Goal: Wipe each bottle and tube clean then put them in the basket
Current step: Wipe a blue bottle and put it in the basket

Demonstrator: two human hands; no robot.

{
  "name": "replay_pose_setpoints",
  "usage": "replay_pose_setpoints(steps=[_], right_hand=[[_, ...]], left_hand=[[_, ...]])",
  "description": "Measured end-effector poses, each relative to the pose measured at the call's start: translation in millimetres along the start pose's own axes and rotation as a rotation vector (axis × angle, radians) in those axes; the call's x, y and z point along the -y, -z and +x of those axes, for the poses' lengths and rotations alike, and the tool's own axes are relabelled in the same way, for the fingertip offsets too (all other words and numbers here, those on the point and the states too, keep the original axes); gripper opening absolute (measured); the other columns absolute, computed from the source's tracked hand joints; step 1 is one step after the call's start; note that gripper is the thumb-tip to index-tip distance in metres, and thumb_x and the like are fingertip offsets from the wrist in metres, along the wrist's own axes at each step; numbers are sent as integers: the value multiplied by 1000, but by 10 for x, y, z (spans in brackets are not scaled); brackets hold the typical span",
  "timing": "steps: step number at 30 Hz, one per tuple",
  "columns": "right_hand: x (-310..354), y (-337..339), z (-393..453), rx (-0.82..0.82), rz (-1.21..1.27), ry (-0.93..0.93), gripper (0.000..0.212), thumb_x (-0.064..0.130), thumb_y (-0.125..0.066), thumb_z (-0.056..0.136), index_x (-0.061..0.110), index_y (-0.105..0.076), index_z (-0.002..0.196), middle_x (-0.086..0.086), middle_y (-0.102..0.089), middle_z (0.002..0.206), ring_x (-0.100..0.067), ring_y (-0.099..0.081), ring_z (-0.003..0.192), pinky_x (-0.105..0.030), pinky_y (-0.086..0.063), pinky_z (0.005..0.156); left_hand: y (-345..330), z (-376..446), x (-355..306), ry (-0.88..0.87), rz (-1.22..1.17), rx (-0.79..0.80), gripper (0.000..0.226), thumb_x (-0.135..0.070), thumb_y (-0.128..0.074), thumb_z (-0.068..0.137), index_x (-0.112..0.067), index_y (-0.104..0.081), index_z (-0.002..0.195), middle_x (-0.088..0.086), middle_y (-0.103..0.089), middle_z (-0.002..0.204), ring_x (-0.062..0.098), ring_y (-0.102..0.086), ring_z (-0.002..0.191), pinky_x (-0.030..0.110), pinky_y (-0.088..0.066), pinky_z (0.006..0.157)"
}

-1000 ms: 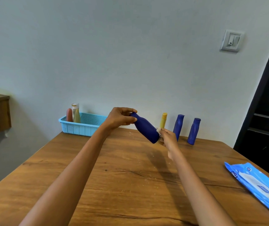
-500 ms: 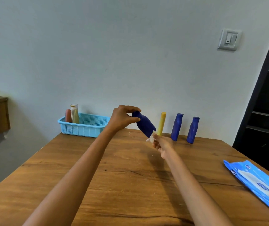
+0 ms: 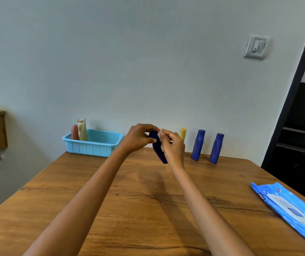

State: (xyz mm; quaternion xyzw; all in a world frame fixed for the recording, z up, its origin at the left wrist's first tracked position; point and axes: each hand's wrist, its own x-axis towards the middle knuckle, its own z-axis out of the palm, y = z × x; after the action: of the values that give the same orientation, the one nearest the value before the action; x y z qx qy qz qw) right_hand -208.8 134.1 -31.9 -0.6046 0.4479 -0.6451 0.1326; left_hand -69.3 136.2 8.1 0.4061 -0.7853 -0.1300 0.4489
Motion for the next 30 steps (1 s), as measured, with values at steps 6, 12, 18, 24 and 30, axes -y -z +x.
replay_pose_setpoints(steps=[6, 12, 18, 24, 30], right_hand=[[-271, -2, -74, -47, -223, -61, 22, 31, -52, 94, 15, -67, 96, -1, -68, 94, -15, -60, 90, -31, -52, 73], [-421, 78, -75, 33, -217, -289, 19, 30, -47, 96, 22, -62, 89, 0, -68, 90, -19, -63, 86, -34, -53, 75], [-43, -56, 39, -35, 6, -75, 25, 33, -52, 95, 19, -66, 110, 4, -65, 106, -9, -60, 96, -22, -50, 81], [-154, -61, -53, -10, -50, -5, 24, 24, -55, 94, 13, -64, 113, -2, -63, 105, -11, -60, 94, -21, -50, 79], [-299, -17, -49, 20, -69, -188, 19, 21, -53, 95, 14, -63, 110, -2, -66, 108, -12, -60, 94, -21, -50, 75]], left_hand=[[9, -31, -17, 38, 40, 48, 37, -8, -69, 80, -16, -62, 115, 2, -65, 115, 14, -66, 92, 28, -52, 88], [-8, -29, -54, 58, 62, 29, 35, -10, -70, 80, -13, -64, 115, 2, -67, 112, 12, -65, 83, 20, -49, 81], [-114, 11, -121, 75, 78, -53, 28, -16, -69, 82, -12, -65, 110, 4, -69, 105, 11, -61, 83, 23, -47, 81], [-65, 34, -108, 188, 62, -276, 29, -18, -67, 83, -11, -64, 112, 3, -66, 109, 15, -60, 95, 23, -43, 82], [-59, 42, -80, 257, 24, -256, 30, -19, -65, 85, -8, -63, 113, 7, -67, 107, 20, -62, 97, 28, -48, 83]])
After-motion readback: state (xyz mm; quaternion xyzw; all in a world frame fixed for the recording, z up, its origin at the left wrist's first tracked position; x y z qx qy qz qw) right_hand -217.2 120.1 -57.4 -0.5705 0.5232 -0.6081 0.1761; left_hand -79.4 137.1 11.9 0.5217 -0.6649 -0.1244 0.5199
